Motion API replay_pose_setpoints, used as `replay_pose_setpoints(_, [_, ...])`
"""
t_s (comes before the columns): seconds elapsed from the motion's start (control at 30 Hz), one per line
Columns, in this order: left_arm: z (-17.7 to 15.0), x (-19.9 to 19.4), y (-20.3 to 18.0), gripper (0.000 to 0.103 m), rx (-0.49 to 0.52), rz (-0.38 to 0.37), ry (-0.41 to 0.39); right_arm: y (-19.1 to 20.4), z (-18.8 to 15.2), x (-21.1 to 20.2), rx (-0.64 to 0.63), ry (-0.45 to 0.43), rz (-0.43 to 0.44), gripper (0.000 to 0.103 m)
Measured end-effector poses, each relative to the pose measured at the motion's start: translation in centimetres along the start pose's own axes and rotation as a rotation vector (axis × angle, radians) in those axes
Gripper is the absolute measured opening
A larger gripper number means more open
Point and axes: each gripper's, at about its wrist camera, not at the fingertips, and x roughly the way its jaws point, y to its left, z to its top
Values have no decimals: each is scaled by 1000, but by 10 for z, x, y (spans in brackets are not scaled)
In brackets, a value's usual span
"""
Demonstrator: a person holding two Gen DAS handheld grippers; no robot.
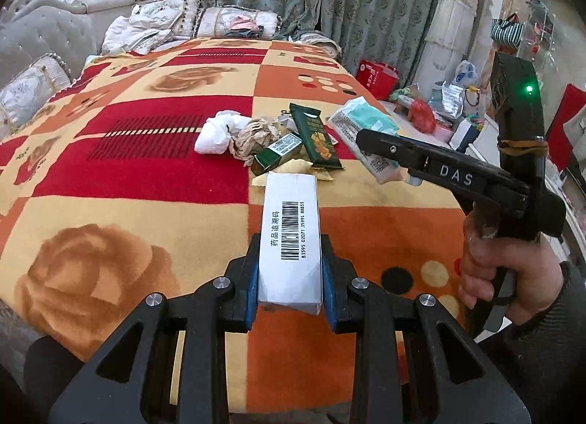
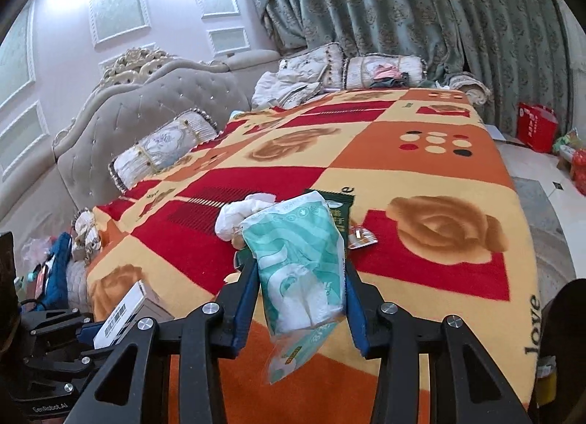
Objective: Collect trash
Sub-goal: 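Carry the white box and tissue pack over the black bin with both grippers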
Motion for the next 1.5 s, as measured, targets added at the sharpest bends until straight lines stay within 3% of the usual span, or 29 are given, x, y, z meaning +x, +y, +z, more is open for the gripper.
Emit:
replay_pose_setpoints(0.9, [9, 2, -43, 26, 82, -10, -8, -64, -7, -71, 135, -95, -97, 42])
replay_pose_setpoints(1.27, [36, 18, -79, 26, 129, -190, -22, -100, -16, -99, 205, -113, -167, 42])
replay_pose_setpoints(1.5, [55, 45, -120, 26, 164, -258, 17, -144, -26, -117, 329, -87, -321, 42])
